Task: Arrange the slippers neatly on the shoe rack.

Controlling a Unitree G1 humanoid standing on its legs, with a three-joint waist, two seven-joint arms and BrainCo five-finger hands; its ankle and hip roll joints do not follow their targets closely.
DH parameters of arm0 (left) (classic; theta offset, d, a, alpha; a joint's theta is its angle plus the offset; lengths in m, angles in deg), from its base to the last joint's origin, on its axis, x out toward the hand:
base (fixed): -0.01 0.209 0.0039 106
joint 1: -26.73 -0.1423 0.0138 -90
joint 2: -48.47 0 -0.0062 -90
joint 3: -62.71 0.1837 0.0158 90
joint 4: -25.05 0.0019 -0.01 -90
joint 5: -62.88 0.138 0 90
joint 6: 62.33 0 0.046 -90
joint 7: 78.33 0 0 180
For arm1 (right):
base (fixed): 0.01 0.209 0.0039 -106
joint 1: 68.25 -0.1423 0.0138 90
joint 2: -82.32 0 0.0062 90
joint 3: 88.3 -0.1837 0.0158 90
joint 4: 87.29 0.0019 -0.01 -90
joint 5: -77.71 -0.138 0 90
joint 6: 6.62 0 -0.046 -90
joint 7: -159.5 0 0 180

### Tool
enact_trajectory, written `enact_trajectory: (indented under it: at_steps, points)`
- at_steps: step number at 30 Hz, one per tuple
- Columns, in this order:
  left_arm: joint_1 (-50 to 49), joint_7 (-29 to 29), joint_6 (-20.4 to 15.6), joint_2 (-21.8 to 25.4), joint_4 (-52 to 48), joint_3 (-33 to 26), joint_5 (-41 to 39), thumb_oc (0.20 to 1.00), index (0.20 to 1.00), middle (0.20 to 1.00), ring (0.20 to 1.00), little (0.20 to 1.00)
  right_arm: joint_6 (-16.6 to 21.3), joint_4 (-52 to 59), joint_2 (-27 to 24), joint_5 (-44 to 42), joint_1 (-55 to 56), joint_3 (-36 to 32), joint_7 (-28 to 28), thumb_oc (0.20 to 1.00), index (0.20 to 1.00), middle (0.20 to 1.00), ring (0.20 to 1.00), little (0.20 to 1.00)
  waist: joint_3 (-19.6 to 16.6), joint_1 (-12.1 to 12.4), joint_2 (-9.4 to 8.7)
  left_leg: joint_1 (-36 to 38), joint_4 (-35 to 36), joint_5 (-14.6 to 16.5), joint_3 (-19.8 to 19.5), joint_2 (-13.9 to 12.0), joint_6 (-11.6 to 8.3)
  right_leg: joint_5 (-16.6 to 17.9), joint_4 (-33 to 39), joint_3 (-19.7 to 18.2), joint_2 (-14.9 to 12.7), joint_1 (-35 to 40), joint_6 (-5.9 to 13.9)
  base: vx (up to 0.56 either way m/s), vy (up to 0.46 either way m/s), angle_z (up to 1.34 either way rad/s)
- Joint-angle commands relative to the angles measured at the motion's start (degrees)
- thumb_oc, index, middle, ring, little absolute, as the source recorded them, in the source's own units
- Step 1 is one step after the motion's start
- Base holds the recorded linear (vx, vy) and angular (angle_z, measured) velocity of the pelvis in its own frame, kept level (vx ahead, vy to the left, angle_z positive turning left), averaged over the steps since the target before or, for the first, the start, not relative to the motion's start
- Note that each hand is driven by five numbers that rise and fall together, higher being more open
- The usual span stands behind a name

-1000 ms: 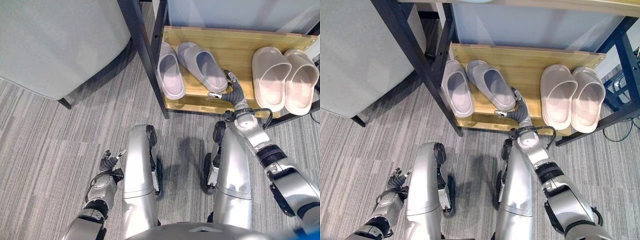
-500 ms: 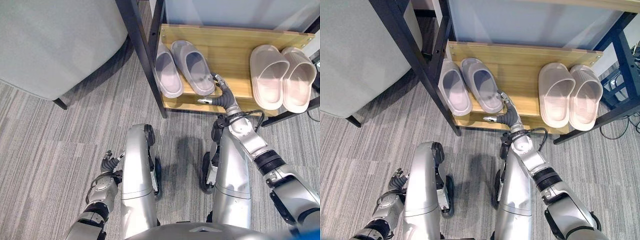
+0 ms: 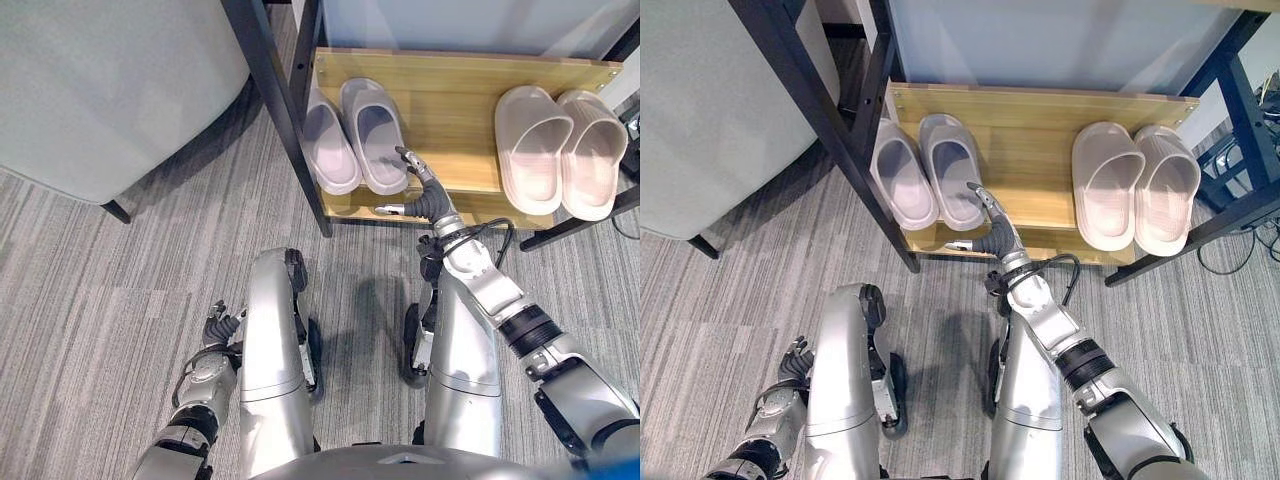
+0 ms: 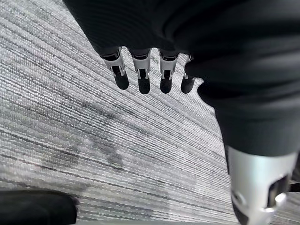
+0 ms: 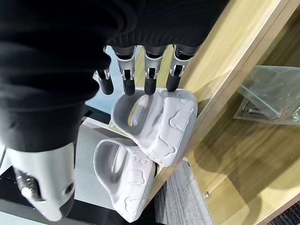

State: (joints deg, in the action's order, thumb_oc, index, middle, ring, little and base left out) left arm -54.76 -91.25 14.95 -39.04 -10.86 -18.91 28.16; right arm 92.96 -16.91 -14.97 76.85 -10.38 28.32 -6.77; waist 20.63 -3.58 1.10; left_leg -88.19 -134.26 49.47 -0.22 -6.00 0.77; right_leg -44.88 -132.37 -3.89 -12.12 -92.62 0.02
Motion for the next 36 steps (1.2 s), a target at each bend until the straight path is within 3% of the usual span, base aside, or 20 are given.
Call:
enact_trajectory:
  at_steps: [1,16,22,26,29,32,36]
  points:
    - [-1.4,-0.8,-1.6,-0.5,-1.6,-0.3,2.0,1.000,1.000,1.000,1.000,1.000,2.3,5.1,1.4,1.9,-3.4,2.6,-0.4,1.000,1.000,1.000,1.000,1.000,-0.7,3.4,-0.25,-1.8,-1.3,-4.4,-5.5,3.6,-1.32,7.7,-1.8,-11.7,-0.4,3.9,1.83,0.00,0.000,0.00]
    - [0.9,-1.7,-2.1,0.4,3.0,0.8,0.6,1.000,1.000,1.000,1.000,1.000,0.0,-14.6,7.3,4.1,-16.9,4.6,5.8,1.000,1.000,1.000,1.000,1.000,-1.2,5.0,0.95,-1.8,-1.8,-4.6,-5.0,4.3,-1.14,8.1,-2.9,-12.8,-0.4,4.6,1.70,0.00,0.001,0.01]
    - [0.8,-3.4,-3.5,-0.8,2.5,0.0,2.7,1.000,1.000,1.000,1.000,1.000,0.4,-4.8,2.6,17.1,-13.7,0.1,14.3,1.000,1.000,1.000,1.000,1.000,-1.7,4.5,0.81,-1.8,-1.6,-4.7,-5.1,4.5,-1.32,7.8,-2.8,-12.4,-0.7,4.9,1.73,0.01,0.004,0.04]
    - [0.0,-3.9,-3.8,-2.1,2.2,-1.2,4.2,1.000,1.000,1.000,1.000,1.000,0.5,5.2,-1.7,23.0,-5.5,-4.8,16.4,1.000,1.000,1.000,1.000,1.000,-2.4,3.7,0.23,-1.8,0.1,-5.2,-5.3,4.6,-1.43,7.8,-1.2,-11.4,-1.4,5.3,1.68,0.00,-0.002,0.01]
    - [0.0,-4.1,-4.3,-3.2,2.8,-2.5,5.8,1.000,1.000,1.000,1.000,1.000,0.4,11.8,-5.0,29.0,4.1,-11.0,19.9,1.000,1.000,1.000,1.000,1.000,-4.0,2.7,-0.33,-1.8,5.8,-6.4,-5.1,4.7,-1.33,8.5,4.1,-9.5,-2.6,6.2,1.73,-0.03,-0.005,0.00]
    - [1.4,-4.1,-4.7,-3.4,3.8,-3.7,7.7,1.000,1.000,1.000,1.000,1.000,-0.7,12.8,-7.6,34.5,11.2,-16.2,23.8,1.000,1.000,1.000,1.000,1.000,-7.3,1.9,-0.57,-1.5,17.1,-10.1,-5.0,4.0,-1.68,9.4,15.6,-6.4,-3.9,7.4,1.48,-0.13,-0.029,-0.02]
    - [0.8,-3.9,-4.7,-4.3,6.6,-5.3,8.5,1.000,1.000,1.000,1.000,1.000,-1.1,7.5,-6.9,31.4,17.2,-20.4,25.8,1.000,1.000,1.000,1.000,1.000,-10.2,1.3,-1.10,8.7,35.8,-17.0,-4.5,1.8,-1.96,12.8,34.9,0.3,-5.2,16.3,1.69,-0.12,0.018,0.03]
